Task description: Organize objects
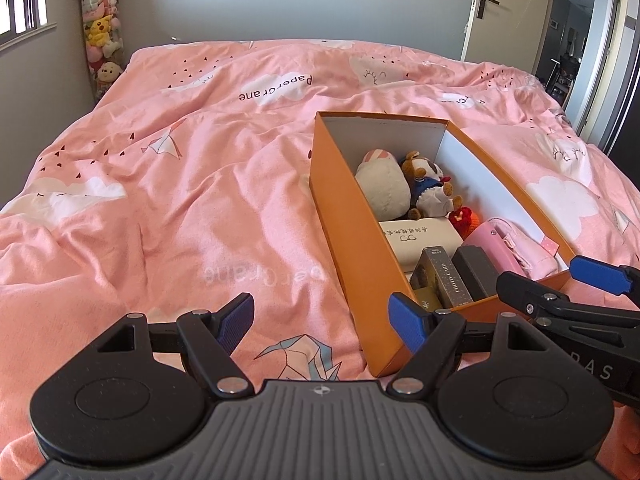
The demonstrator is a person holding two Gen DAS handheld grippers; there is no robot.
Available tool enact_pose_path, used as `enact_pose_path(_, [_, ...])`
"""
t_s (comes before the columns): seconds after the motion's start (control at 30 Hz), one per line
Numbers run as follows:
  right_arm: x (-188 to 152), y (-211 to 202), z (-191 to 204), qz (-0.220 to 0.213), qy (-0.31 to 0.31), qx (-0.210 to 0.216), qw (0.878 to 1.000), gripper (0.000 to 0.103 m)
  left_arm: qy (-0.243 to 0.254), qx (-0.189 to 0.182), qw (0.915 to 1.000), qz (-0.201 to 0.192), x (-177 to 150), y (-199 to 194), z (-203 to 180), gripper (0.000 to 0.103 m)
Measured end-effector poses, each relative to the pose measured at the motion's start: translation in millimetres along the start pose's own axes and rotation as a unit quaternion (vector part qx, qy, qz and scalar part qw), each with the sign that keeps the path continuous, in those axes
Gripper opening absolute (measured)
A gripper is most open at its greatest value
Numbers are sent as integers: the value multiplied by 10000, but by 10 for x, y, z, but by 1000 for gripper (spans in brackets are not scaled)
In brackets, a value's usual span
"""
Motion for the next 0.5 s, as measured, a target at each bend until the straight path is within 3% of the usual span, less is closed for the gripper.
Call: enact_pose_path(0.5, [9, -2, 46, 43, -78, 2, 10000, 82, 16, -22, 10000, -30, -5, -16, 1, 90])
Point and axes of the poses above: each gripper's, at about its wrist camera, not at the fingertips, and y roughly the way its jaws point, z to its left, x to its top, the point moved 8 cm from there along y, roughly the way its jaws point, and after that the axes turned 12 degrees about z, right-handed, at the moved point
